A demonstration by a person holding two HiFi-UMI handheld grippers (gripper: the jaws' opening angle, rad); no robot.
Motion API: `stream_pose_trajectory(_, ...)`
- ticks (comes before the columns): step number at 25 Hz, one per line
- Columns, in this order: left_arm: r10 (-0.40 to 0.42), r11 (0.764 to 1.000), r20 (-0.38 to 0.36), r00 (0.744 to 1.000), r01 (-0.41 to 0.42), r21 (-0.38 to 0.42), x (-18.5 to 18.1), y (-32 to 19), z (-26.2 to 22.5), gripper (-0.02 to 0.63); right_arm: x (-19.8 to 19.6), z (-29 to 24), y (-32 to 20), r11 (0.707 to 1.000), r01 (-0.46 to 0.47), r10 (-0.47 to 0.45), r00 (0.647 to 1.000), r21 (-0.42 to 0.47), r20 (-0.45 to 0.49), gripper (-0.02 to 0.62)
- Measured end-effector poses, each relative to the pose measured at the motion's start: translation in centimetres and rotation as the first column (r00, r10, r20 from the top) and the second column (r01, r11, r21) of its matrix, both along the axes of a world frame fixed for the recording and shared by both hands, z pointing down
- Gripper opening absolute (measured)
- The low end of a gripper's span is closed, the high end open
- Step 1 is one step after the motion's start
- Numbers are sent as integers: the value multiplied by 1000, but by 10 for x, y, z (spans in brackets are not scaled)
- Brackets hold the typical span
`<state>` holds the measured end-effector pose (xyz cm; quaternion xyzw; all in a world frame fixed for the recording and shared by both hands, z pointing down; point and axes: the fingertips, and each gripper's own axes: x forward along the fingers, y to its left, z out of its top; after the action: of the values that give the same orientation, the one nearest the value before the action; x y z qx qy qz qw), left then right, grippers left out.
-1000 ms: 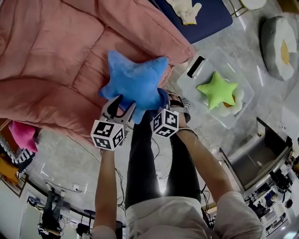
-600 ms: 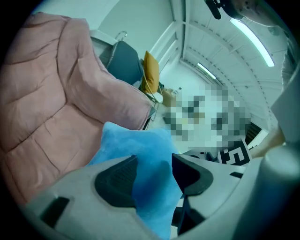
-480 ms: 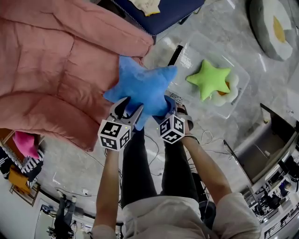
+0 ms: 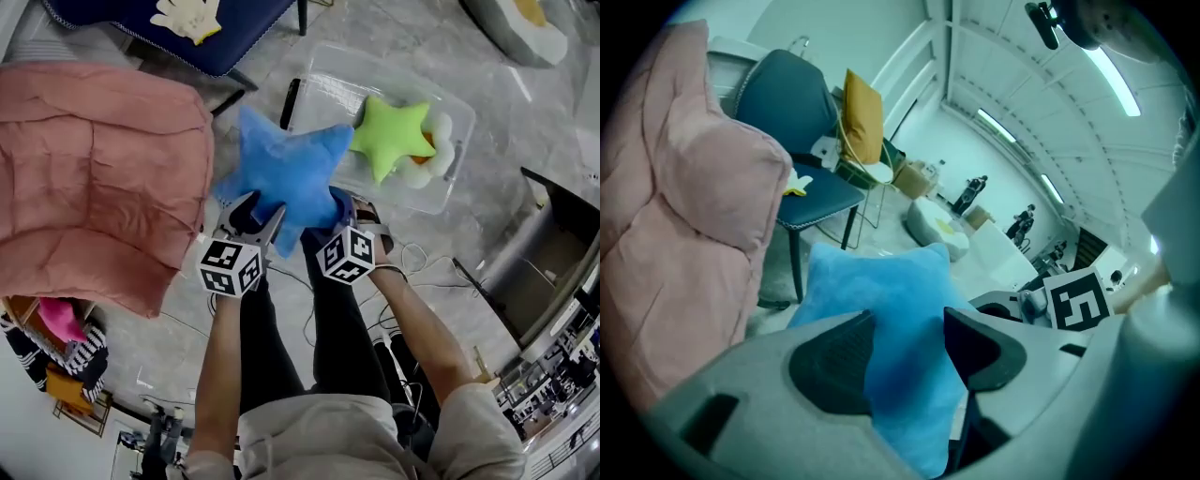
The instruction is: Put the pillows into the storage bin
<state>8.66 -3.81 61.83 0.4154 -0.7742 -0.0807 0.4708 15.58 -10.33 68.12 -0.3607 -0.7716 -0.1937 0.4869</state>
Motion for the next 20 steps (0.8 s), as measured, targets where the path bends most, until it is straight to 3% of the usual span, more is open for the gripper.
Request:
stream_pose_trajectory(7,135,991,9,991,-135,-6,10,-86,3,238,18,8,-76,989,-151,151,988,-4,21,353)
stream_pose_trajectory(12,170,985,-32,985,-169,18,32,-133,11,238,44,14,-118,975,-222,222,975,20,-5,354)
stream_pose_trajectory(20,202,979,-51,978,-199,48,24,-146,14,238,40,41,-171,940,-336,339,939,64,-47,360)
